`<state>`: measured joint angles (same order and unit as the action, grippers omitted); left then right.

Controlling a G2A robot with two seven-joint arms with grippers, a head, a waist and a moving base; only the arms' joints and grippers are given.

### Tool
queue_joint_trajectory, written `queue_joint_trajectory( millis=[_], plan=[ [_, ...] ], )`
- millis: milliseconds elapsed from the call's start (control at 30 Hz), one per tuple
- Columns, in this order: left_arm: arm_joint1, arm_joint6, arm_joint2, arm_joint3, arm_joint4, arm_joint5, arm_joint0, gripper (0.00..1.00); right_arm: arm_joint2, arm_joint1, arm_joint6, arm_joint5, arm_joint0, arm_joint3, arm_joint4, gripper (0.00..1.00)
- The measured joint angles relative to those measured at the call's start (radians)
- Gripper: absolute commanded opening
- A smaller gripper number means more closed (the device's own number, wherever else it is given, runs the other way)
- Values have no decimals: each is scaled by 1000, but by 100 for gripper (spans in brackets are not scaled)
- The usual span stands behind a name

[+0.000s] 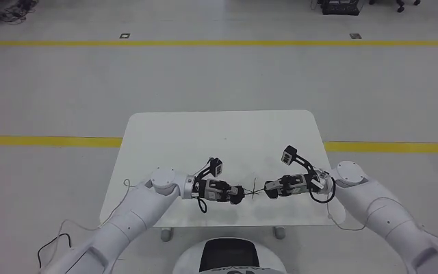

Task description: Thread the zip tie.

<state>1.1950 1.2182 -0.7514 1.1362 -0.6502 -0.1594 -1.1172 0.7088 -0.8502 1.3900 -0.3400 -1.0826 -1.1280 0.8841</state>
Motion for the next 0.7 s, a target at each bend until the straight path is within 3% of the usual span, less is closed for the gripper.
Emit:
queue_joint_trajectory(
  millis=[100,700],
  plan=[
    [0,1,4,-1,0,0,3,0,-5,-1,0,0,3,3,1,8],
    [-2,-6,25,-3,-2,2,16,0,-28,-6,0,0,23,27,3,5]
  ],
)
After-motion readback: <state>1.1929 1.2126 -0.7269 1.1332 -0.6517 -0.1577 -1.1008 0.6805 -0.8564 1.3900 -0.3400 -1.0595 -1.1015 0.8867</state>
